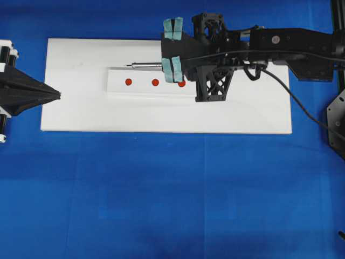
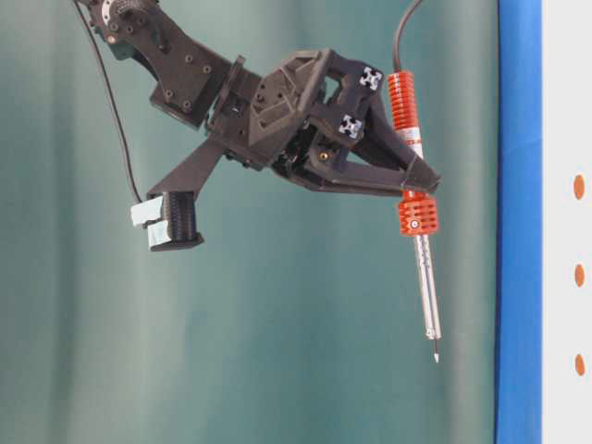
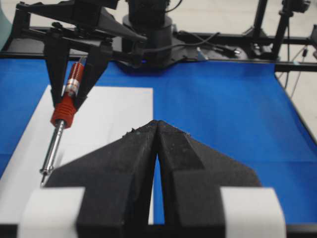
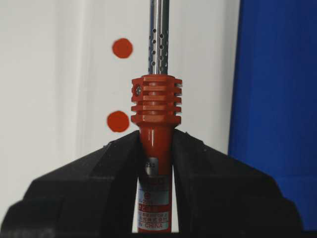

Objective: Touch the tip of the soldering iron to the mark.
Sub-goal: 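Lift the iron with the right gripper and carry it above the dots, then lower the iron tip with the right gripper onto the middle red dot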

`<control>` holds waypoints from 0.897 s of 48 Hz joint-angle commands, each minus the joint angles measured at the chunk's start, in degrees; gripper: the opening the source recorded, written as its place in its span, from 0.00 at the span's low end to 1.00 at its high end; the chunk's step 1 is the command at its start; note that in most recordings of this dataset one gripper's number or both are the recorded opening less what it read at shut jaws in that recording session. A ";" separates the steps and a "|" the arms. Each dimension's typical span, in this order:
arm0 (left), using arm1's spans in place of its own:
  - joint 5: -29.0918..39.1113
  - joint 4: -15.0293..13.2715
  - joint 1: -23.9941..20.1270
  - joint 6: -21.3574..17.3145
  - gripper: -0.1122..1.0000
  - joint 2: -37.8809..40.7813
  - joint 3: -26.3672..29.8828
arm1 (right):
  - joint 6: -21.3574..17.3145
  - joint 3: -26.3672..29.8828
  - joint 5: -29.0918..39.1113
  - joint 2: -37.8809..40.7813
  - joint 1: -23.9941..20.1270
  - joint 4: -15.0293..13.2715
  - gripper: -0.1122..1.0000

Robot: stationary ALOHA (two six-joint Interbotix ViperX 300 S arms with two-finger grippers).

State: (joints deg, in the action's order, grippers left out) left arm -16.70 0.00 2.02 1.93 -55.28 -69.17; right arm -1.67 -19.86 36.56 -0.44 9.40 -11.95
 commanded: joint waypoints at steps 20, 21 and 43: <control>-0.62 0.09 0.18 0.00 0.10 0.18 0.62 | 0.26 1.23 4.39 -2.02 0.18 1.58 0.16; -0.53 0.09 0.18 0.00 0.10 0.18 0.53 | 0.26 1.23 5.27 -2.02 0.09 1.58 0.16; -0.62 0.09 0.26 0.00 0.10 0.18 0.62 | 0.09 1.32 13.27 -2.02 0.00 2.99 0.16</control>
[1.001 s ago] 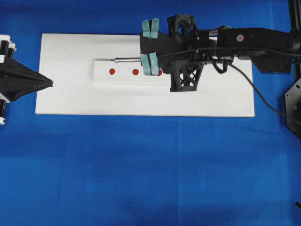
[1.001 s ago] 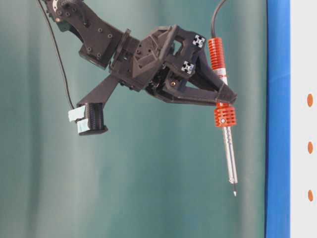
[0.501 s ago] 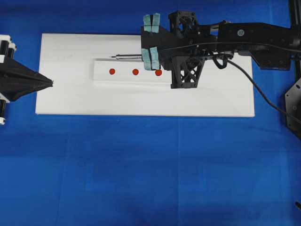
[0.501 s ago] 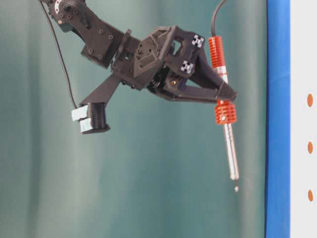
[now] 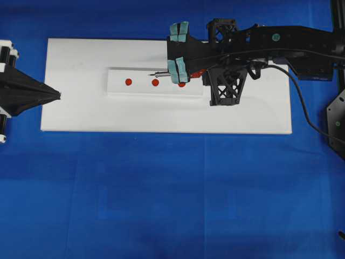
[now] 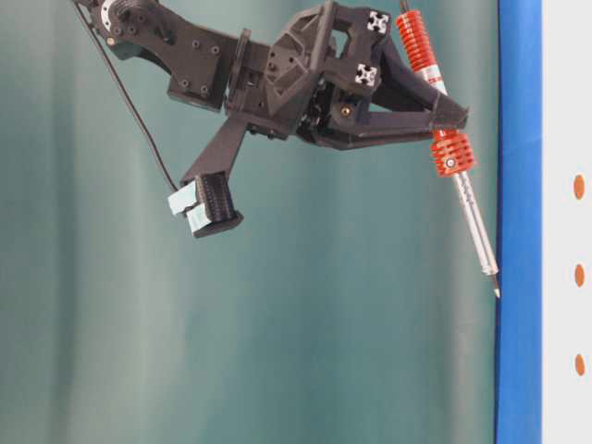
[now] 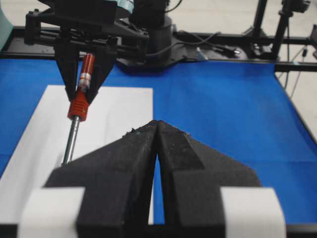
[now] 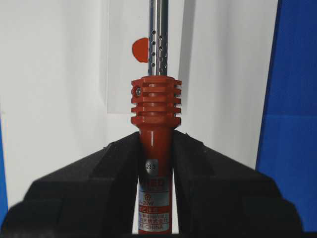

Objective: Touch the tip of the soldering iron to the mark.
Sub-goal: 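Lower the iron tip with the right gripper onto the middle red dot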

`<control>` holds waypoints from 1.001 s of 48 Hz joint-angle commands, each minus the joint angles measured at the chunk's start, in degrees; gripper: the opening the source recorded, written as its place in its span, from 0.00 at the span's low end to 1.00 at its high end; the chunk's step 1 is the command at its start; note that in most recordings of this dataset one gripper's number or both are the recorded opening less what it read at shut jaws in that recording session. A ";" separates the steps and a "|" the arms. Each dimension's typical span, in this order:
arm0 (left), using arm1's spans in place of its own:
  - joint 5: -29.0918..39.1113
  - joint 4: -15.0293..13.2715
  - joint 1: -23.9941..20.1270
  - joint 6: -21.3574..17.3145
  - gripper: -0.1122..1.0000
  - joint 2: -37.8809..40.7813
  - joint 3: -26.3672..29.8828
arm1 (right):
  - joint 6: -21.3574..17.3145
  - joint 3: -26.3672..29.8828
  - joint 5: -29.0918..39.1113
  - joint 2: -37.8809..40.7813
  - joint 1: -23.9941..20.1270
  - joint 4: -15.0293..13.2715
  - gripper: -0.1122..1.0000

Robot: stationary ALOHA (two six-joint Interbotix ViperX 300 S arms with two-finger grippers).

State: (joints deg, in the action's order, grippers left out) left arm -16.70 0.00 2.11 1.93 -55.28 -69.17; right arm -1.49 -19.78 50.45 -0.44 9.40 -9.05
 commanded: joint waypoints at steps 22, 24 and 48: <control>-0.44 0.09 0.09 0.00 0.10 0.18 0.62 | -0.18 1.23 -1.93 -1.93 -0.09 0.00 0.16; -0.44 0.09 0.09 0.00 0.10 0.18 0.62 | -0.18 1.23 -2.02 -1.93 -0.09 0.09 0.16; -0.62 0.09 0.09 0.00 0.10 0.18 0.62 | -0.62 1.23 -2.72 -1.93 -0.18 0.09 0.16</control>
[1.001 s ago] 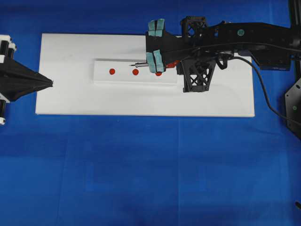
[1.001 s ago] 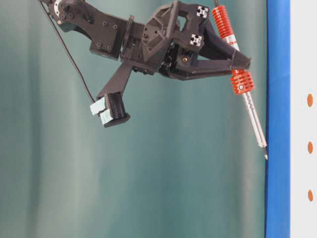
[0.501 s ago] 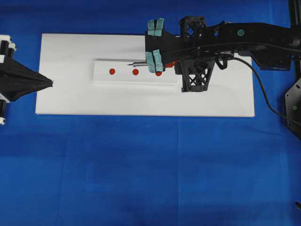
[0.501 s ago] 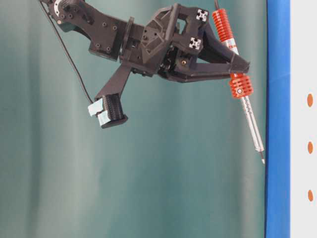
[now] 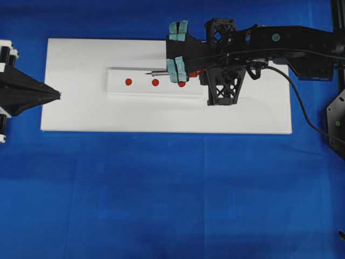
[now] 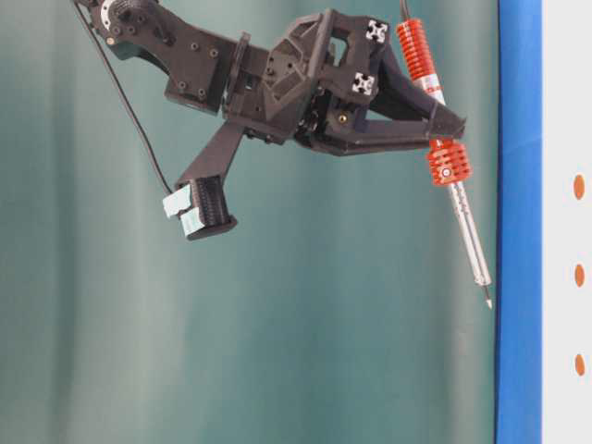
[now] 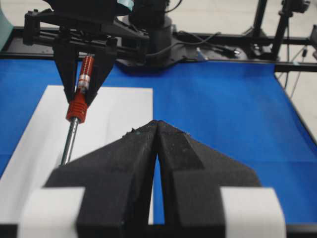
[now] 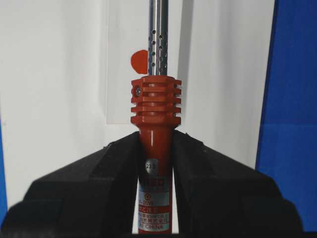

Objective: Touch the tip of the soldering iron to the mark.
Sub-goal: 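Lower the iron tip with the right gripper onto the middle red dot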

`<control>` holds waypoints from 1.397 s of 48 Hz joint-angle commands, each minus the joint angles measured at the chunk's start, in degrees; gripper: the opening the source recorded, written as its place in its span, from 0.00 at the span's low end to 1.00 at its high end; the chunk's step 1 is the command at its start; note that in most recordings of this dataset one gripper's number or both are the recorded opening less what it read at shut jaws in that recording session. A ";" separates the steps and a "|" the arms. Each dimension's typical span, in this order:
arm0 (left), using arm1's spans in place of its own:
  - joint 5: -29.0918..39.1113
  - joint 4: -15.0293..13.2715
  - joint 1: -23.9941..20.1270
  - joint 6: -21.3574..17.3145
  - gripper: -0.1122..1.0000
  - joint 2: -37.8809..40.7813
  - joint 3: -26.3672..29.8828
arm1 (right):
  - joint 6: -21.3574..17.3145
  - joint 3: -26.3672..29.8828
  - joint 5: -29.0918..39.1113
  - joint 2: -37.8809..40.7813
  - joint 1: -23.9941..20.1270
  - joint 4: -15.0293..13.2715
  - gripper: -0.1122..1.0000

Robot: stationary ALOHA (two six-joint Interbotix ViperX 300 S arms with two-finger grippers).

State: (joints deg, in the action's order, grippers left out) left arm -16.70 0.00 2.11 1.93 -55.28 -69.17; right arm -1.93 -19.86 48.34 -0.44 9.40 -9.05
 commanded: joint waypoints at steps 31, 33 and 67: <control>-0.62 0.09 0.09 0.00 0.10 0.18 0.62 | -0.35 4.75 -6.50 6.50 -0.18 0.09 0.16; -0.62 0.09 0.09 0.00 0.10 0.18 0.62 | -0.26 5.01 -6.68 7.21 -0.18 0.00 0.16; -0.35 0.09 0.09 0.00 0.10 0.18 0.53 | -0.26 5.27 -8.79 11.69 0.44 0.09 0.16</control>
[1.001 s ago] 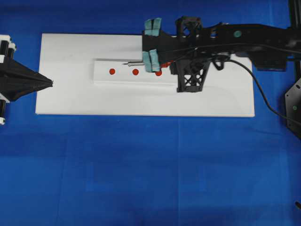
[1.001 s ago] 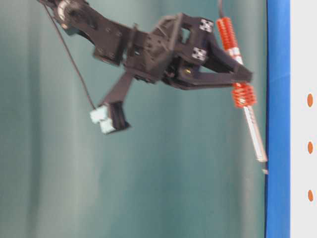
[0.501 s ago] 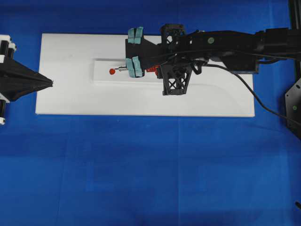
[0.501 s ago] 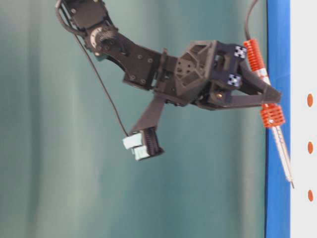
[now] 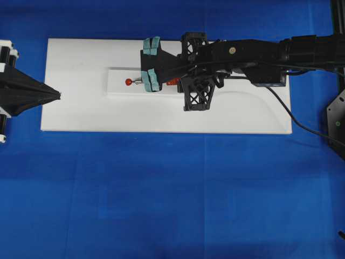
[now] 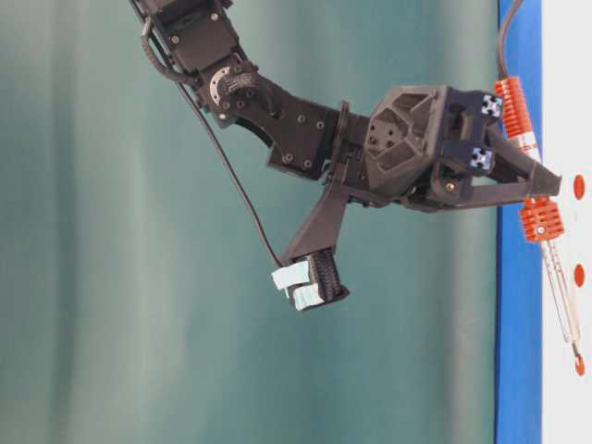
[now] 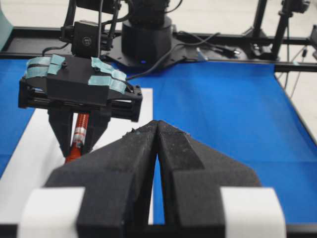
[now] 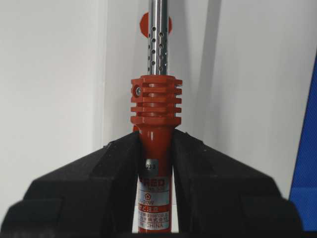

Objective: Touch the tip of the soldering iron to the mark.
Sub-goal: 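Lower the iron tip with the right gripper onto the middle red dot, then raise the iron tip off the dot with the right gripper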

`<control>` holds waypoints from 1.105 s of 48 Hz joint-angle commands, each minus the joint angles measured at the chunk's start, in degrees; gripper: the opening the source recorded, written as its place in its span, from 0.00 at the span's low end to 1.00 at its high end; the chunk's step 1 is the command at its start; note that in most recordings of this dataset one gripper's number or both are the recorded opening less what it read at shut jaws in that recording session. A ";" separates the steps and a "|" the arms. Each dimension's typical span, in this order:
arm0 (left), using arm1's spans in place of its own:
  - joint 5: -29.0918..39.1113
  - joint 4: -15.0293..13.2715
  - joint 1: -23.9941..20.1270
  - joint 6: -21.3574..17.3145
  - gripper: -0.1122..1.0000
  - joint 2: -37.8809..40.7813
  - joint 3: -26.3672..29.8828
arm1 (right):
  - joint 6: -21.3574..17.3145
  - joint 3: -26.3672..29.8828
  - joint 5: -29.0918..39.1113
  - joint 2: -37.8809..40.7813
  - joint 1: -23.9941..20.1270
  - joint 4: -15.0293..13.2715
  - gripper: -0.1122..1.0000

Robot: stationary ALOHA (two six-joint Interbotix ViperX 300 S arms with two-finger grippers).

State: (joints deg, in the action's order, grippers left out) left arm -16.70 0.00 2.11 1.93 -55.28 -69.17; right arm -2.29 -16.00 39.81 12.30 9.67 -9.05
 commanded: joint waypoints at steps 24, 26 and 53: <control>-0.26 0.09 0.09 0.00 0.10 0.09 0.62 | 0.18 1.58 0.09 -0.97 0.18 0.09 0.16; -0.35 0.09 0.09 0.00 0.10 0.18 0.62 | 0.18 1.67 0.18 -1.05 0.18 0.09 0.16; -0.44 0.09 0.09 0.00 0.10 0.18 0.62 | 0.18 1.67 0.35 -0.97 -0.18 0.09 0.16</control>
State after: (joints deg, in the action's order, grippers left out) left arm -16.70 0.00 2.02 1.93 -55.37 -69.17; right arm -2.20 -15.73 40.34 12.30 9.67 -9.05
